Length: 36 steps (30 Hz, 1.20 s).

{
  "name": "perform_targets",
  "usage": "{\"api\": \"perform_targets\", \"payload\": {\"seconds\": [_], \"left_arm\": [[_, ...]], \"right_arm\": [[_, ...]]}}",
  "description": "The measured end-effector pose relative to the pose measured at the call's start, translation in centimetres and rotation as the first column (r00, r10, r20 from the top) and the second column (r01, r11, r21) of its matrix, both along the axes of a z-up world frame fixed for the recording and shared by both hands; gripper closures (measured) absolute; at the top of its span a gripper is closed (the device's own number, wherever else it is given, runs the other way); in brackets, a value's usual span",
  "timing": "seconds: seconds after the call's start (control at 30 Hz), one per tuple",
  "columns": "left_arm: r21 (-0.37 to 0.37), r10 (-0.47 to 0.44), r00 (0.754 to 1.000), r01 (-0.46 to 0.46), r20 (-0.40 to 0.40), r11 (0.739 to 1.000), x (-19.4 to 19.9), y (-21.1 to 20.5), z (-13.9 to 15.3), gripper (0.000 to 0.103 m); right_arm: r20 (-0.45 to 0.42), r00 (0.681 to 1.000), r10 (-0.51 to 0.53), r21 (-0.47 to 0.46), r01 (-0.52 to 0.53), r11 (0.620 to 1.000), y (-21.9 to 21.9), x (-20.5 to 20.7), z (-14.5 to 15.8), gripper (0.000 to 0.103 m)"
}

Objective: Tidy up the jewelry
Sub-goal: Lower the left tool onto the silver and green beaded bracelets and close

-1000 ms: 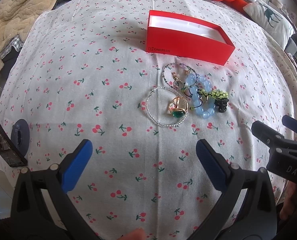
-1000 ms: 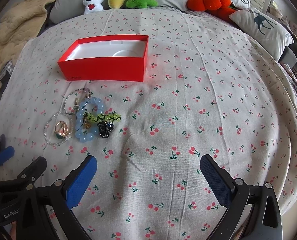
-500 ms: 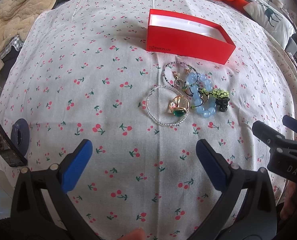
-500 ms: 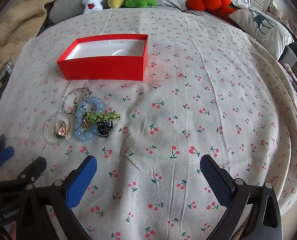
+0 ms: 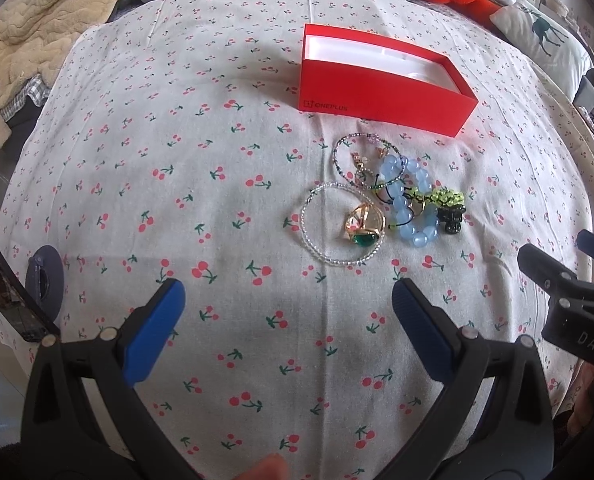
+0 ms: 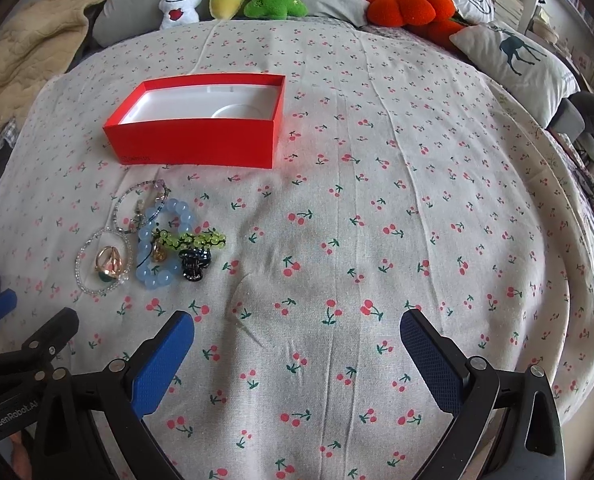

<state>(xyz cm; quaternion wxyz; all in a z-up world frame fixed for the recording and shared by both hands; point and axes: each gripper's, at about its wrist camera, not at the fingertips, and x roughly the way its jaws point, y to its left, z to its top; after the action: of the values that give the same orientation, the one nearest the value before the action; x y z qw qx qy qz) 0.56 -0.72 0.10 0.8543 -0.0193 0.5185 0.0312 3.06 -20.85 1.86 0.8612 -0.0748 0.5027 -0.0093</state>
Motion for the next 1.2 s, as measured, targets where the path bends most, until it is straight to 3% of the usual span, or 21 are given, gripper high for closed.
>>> {"api": "perform_targets", "payload": {"seconds": [0.13, 0.4, 0.47, 0.57, 0.73, 0.8, 0.93, 1.07, 1.2], "left_arm": [[-0.031, -0.023, 0.999, 0.023, -0.026, 0.999, 1.3, 0.6, 0.7, 0.0], [-0.023, -0.121, 0.99, 0.12, -0.07, 0.993, 3.8, 1.4, 1.6, 0.0], [-0.065, -0.114, 0.99, 0.109, -0.079, 0.992, 4.6, 2.3, 1.7, 0.0], [-0.158, -0.112, 0.989, 0.096, -0.1, 0.983, 5.7, 3.4, 1.4, 0.008], [-0.309, -0.14, 0.979, 0.088, -0.149, 0.947, 7.1, 3.9, -0.5, 0.036], [-0.328, -0.154, 0.976, 0.096, -0.155, 0.94, 7.2, 3.8, -1.2, 0.043], [-0.318, -0.17, 0.969, 0.106, -0.179, 0.942, 7.6, 3.6, -2.4, 0.056], [-0.288, -0.217, 0.961, 0.162, -0.17, 0.944, 8.0, 3.1, -2.4, 0.06], [-0.256, -0.236, 0.957, 0.188, -0.171, 0.948, 8.4, 2.7, -2.6, 0.07]], "right_arm": [[-0.017, 0.999, 0.034, 0.023, -0.034, 0.999, -0.1, 0.8, 0.9, 0.0], [-0.142, 0.986, 0.086, 0.188, -0.058, 0.98, -0.3, 4.2, 2.1, 0.0], [-0.155, 0.983, 0.097, 0.204, -0.064, 0.977, 0.0, 4.9, 2.2, 0.0], [-0.161, 0.98, 0.121, 0.209, -0.086, 0.974, 0.5, 5.8, 2.4, 0.0], [-0.189, 0.971, 0.146, 0.288, -0.087, 0.954, 1.5, 8.3, 1.7, 0.0], [-0.196, 0.967, 0.16, 0.351, -0.083, 0.933, 1.8, 9.3, 1.3, 0.005], [-0.21, 0.958, 0.195, 0.431, -0.088, 0.898, 2.9, 11.1, 0.1, 0.028], [-0.216, 0.95, 0.227, 0.46, -0.106, 0.881, 4.6, 12.8, -1.0, 0.049], [-0.234, 0.941, 0.244, 0.444, -0.12, 0.888, 6.5, 14.4, -2.4, 0.059]]}}
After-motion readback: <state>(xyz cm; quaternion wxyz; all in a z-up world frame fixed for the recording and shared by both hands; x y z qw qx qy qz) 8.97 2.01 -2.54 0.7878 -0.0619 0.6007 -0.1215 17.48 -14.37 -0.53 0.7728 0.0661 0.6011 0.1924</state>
